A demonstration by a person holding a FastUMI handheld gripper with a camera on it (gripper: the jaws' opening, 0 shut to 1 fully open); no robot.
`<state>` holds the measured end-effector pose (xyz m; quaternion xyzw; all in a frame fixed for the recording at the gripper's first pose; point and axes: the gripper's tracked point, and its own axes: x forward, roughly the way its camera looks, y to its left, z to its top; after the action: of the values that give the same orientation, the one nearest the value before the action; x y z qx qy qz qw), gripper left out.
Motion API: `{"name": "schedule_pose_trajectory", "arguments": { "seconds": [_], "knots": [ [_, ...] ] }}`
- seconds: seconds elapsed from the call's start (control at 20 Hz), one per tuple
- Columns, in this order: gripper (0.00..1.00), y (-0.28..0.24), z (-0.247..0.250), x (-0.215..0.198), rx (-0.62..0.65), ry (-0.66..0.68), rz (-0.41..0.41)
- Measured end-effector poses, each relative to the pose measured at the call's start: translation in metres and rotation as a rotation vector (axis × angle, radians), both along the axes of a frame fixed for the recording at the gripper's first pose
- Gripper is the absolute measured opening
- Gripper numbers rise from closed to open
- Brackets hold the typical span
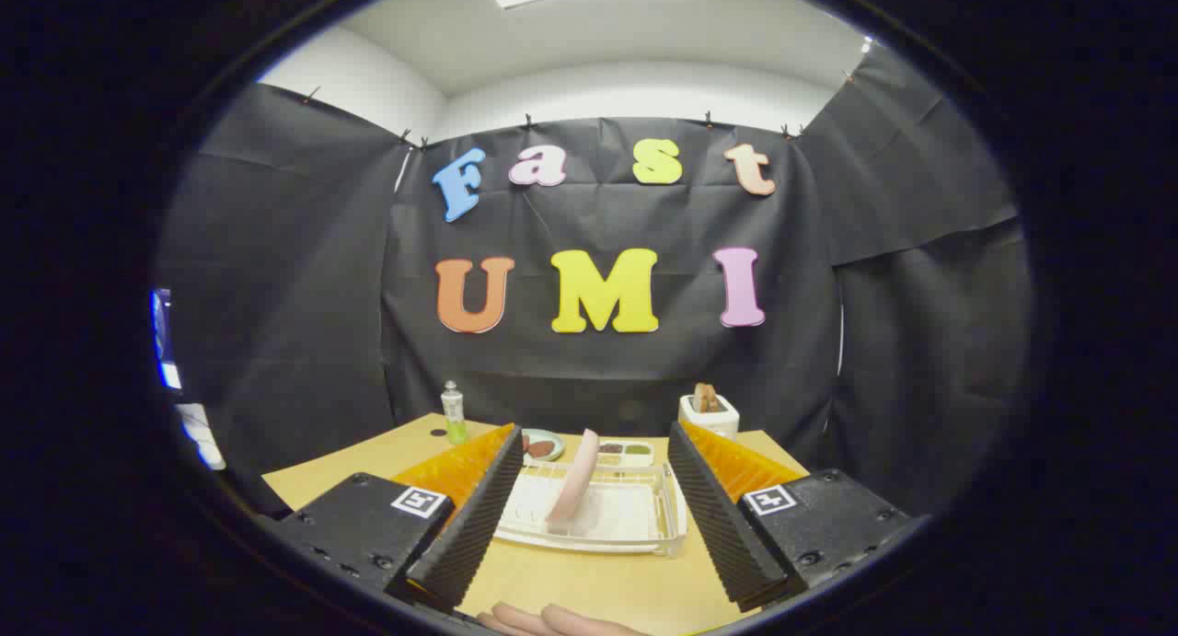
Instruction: Take the plate from the dish rack, then take the spoon from the basket and place it into the plate.
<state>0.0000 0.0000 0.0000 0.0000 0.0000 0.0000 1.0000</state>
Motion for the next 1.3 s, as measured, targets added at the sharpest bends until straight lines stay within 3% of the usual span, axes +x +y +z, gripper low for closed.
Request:
{"name": "schedule_pose_trajectory", "arguments": {
  "seconds": [0.8, 1.1, 1.3],
  "knots": [
    [1.0, -0.006, -0.015, 0.032, 0.021, 0.05, -0.04],
    [1.0, -0.014, -0.009, 0.09, 0.023, 0.141, -0.081],
    [1.0, -0.011, -0.018, 0.145, 0.027, 0.317, -0.089]
  ]
}}
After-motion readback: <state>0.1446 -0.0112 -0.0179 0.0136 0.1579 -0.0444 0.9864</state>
